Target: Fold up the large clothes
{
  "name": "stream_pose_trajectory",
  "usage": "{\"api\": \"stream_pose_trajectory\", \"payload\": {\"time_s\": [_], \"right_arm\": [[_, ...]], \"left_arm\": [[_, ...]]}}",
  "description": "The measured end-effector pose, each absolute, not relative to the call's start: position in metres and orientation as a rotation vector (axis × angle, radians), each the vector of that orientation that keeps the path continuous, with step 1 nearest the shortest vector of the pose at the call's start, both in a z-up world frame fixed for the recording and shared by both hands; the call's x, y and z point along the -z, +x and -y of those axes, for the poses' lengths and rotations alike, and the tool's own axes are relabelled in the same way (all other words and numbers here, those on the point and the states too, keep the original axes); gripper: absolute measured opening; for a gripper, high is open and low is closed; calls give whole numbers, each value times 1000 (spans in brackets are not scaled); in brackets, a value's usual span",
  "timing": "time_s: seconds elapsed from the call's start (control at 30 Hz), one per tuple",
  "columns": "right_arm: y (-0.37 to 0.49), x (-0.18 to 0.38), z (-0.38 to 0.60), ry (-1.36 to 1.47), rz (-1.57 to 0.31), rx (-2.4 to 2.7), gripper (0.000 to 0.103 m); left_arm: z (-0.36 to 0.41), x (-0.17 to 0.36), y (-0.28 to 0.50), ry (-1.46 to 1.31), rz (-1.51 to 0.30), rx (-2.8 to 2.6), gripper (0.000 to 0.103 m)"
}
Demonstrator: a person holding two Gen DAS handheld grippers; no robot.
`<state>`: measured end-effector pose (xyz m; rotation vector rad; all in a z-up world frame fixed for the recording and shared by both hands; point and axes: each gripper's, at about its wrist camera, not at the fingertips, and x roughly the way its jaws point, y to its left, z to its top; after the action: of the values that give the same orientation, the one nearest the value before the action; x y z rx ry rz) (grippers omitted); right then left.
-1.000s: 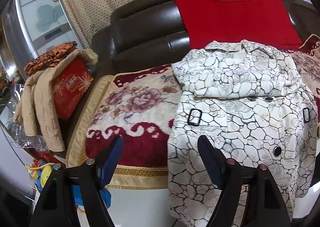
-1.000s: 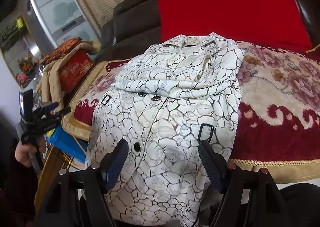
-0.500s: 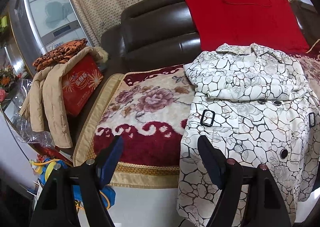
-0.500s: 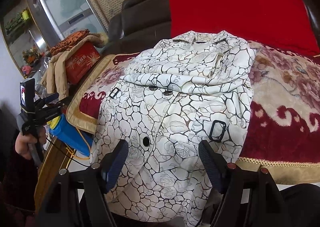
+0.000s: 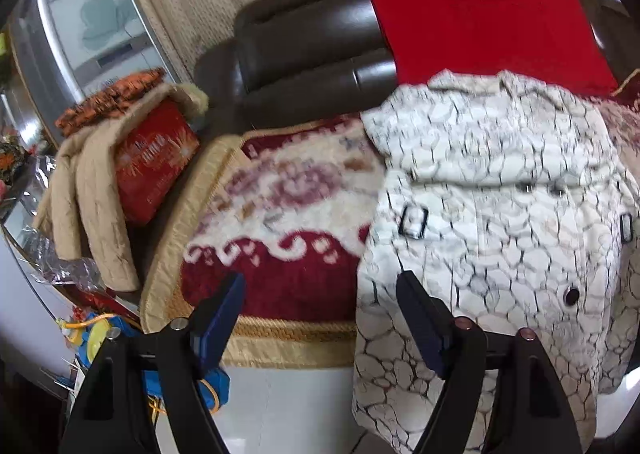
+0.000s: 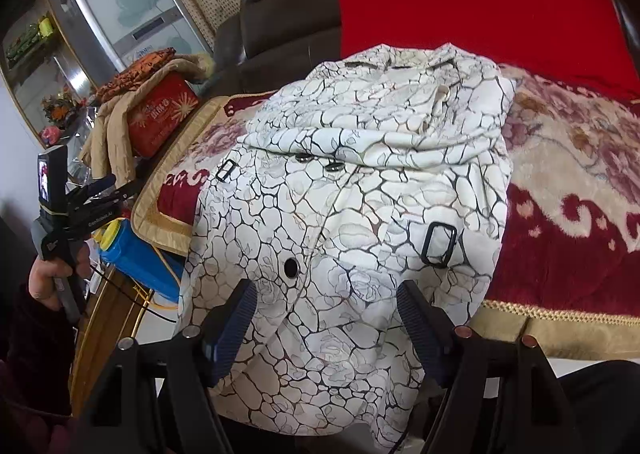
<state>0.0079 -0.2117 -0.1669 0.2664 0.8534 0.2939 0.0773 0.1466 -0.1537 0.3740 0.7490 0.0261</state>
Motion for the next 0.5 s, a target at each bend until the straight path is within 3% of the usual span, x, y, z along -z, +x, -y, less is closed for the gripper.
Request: {"api": "stream_pose_trajectory", "payload": {"time_s": [0.3,0.5], "right_arm": [[7,213,237,381,-1041,-230,77],[9,247,254,506,-1158,-184,78]], "left_arm": [[-197,248,92,147,-1138,114,83],[-250,291,100,-230,-1176,233,83]]}}
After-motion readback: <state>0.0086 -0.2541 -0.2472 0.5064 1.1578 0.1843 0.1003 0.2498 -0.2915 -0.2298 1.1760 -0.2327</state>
